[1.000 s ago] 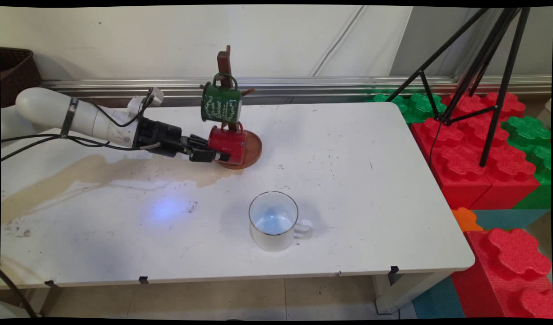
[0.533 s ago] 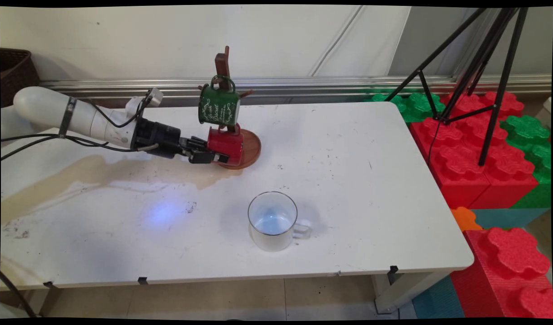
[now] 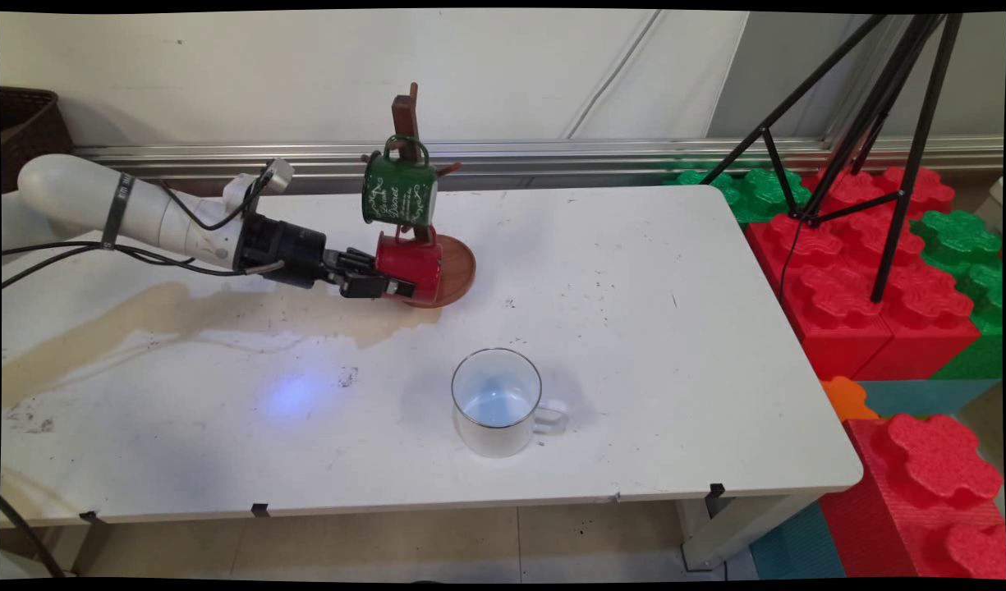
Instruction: Place the picked object on the table
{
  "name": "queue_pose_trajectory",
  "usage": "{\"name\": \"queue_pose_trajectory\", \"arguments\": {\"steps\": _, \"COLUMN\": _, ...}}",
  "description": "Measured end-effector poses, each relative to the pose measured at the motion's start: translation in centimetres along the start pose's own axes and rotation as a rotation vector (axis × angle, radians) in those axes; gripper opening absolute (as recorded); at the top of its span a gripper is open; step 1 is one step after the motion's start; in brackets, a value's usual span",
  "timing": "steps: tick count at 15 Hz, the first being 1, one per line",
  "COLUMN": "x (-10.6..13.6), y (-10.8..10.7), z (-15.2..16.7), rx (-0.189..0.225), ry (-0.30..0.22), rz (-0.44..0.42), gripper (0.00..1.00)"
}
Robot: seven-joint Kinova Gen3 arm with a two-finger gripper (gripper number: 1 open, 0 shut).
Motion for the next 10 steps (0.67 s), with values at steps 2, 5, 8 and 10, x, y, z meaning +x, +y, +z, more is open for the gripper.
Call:
{"name": "queue_pose_trajectory", "arguments": {"steps": 2, "x": 0.1, "y": 0.2, "z": -0.2, "rx": -0.008, "ry": 0.001, "rz": 0.004, "gripper": 0.00}}
{"name": "queue_pose_trajectory", "arguments": {"steps": 5, "x": 0.2, "y": 0.6, "z": -0.7, "rx": -0.022, "ry": -0.002, "rz": 0.012, "gripper": 0.00}}
{"name": "queue_pose_trajectory", "arguments": {"steps": 8, "x": 0.2, "y": 1.1, "z": -1.4, "rx": -0.036, "ry": -0.008, "rz": 0.020, "gripper": 0.00}}
{"name": "queue_pose_trajectory", "arguments": {"steps": 10, "x": 0.1, "y": 1.5, "z": -1.9, "rx": -0.048, "ry": -0.012, "rz": 0.026, "gripper": 0.00}}
